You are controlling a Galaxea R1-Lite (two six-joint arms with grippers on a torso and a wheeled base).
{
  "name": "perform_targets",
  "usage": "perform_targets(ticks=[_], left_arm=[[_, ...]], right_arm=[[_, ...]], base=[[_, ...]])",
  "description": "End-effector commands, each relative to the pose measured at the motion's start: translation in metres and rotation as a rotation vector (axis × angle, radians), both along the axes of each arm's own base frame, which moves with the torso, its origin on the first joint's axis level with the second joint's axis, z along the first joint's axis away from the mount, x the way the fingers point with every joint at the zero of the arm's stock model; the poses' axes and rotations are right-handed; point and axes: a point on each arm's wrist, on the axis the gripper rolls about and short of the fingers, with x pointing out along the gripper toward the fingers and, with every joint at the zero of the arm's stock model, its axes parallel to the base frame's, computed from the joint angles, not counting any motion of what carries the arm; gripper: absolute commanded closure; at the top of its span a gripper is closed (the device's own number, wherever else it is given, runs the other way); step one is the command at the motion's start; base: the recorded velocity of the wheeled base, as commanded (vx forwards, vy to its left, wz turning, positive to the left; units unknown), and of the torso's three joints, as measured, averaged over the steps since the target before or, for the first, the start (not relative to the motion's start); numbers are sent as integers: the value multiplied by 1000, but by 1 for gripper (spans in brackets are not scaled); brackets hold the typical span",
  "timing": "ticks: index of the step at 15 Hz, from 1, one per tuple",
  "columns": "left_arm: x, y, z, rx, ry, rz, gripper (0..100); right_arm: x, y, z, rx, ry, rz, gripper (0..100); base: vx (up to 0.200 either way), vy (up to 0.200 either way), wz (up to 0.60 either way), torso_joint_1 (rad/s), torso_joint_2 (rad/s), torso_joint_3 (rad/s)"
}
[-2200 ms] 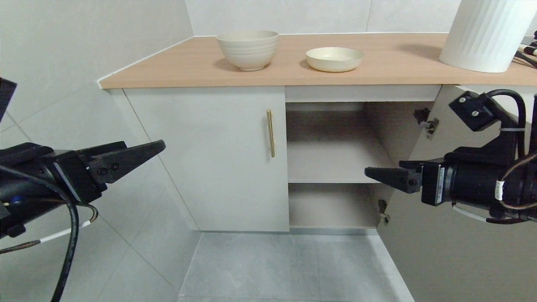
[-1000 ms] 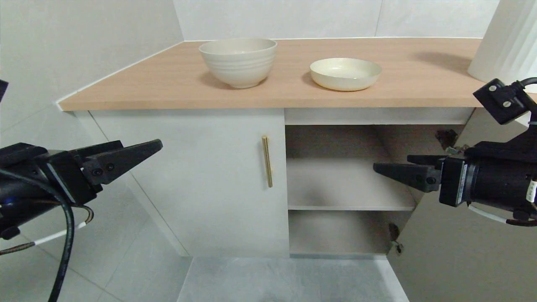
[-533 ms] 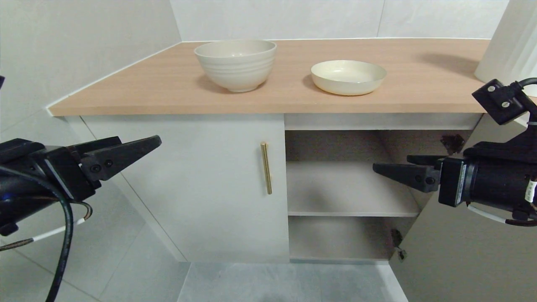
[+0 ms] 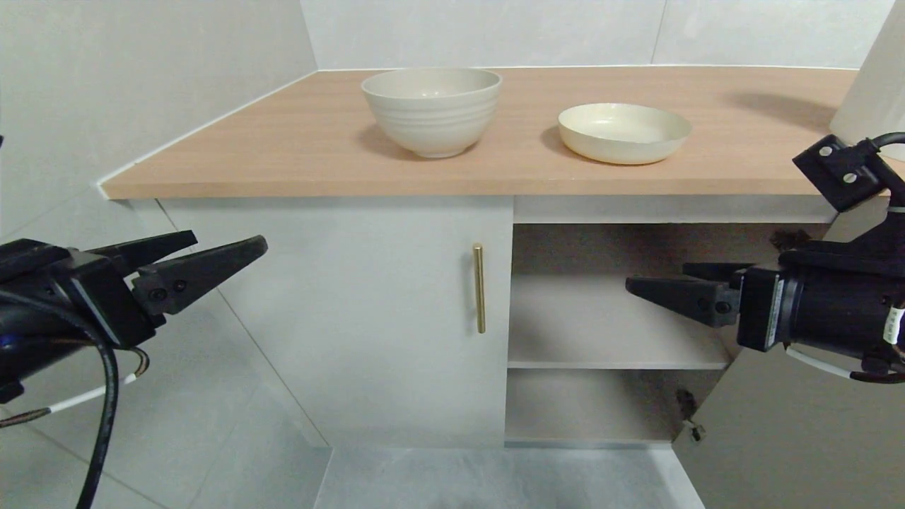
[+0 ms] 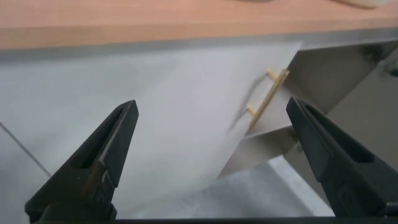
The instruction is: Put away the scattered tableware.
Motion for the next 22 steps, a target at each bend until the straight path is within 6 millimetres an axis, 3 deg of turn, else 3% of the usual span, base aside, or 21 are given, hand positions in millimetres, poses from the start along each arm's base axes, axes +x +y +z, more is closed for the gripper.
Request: perform_targets(ticks=[1, 8, 10, 16, 22], left_arm=[[-1, 0, -2, 5, 5, -3, 0], [0, 0, -4, 7, 11, -5, 0], [-1, 0, -3, 9, 10, -5, 0], [-9, 1, -2, 7, 9, -9, 0], [-9, 1, -1, 2, 7, -9, 0]], right_arm=[[0, 0, 0, -1, 1, -1, 0], [-6, -3, 5, 16, -19, 8, 0], [-8, -5, 6, 19, -25, 10, 0], [-22, -9, 0, 11, -42, 64, 0], [-24, -10, -6, -60, -82, 86, 0]], base=[[0, 0, 0, 0, 0, 0], [0, 0, 0, 0, 0, 0], [200, 0, 0, 5, 0, 5], [33, 0, 0, -1, 0, 0], [0, 0, 0, 0, 0, 0]])
